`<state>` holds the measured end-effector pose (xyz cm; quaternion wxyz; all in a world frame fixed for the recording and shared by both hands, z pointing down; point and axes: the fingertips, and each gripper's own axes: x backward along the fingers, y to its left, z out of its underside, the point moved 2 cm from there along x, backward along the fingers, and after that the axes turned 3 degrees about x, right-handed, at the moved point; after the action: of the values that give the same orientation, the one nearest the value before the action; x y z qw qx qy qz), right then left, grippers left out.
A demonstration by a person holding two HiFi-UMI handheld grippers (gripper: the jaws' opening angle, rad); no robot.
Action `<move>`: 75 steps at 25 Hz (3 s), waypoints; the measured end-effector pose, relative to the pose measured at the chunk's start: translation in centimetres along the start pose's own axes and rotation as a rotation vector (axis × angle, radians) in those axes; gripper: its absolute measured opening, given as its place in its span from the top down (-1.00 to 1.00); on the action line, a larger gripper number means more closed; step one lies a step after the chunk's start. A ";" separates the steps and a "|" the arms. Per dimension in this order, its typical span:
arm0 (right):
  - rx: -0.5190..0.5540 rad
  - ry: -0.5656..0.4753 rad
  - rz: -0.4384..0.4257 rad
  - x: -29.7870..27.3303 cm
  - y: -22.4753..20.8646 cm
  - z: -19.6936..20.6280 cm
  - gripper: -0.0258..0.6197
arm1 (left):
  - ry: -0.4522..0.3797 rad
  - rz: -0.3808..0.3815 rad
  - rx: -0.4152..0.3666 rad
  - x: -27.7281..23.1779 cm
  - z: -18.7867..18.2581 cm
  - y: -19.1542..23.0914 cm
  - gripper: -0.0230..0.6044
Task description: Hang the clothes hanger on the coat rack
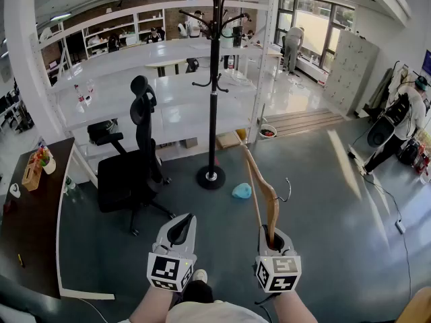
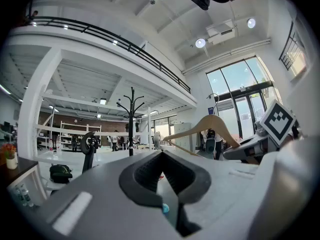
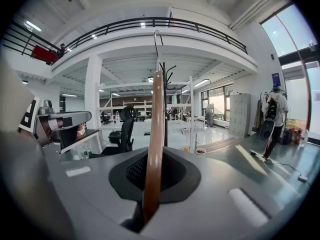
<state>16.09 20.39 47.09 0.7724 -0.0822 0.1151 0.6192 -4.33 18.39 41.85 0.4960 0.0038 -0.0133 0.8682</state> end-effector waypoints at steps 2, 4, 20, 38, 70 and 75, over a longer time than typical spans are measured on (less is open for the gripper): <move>0.000 0.006 -0.002 -0.2 -0.1 0.2 0.84 | 0.002 0.004 0.000 -0.2 0.2 -0.1 0.93; -0.001 0.012 -0.003 -0.3 -0.3 0.5 0.84 | 0.007 0.004 0.000 -0.4 0.4 -0.2 0.93; -0.032 0.062 0.016 -3.7 -0.9 1.7 0.83 | 0.044 -0.019 0.035 -2.5 2.6 2.5 0.93; -0.091 0.069 0.101 -20.7 -0.1 -3.0 0.83 | 0.016 -0.014 0.032 -13.2 2.4 18.4 0.93; -0.097 0.079 0.018 -49.9 -15.2 -9.2 0.83 | 0.024 -0.104 0.002 -41.5 4.8 26.9 0.93; -0.079 0.084 0.005 -53.0 -16.4 -10.4 0.83 | 0.035 -0.121 0.000 -43.9 5.1 28.1 0.93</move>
<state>20.30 -35.67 51.66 0.7614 -0.1385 0.1232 0.6212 -6.21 -33.83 45.55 0.5479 -0.0108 -0.0044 0.8365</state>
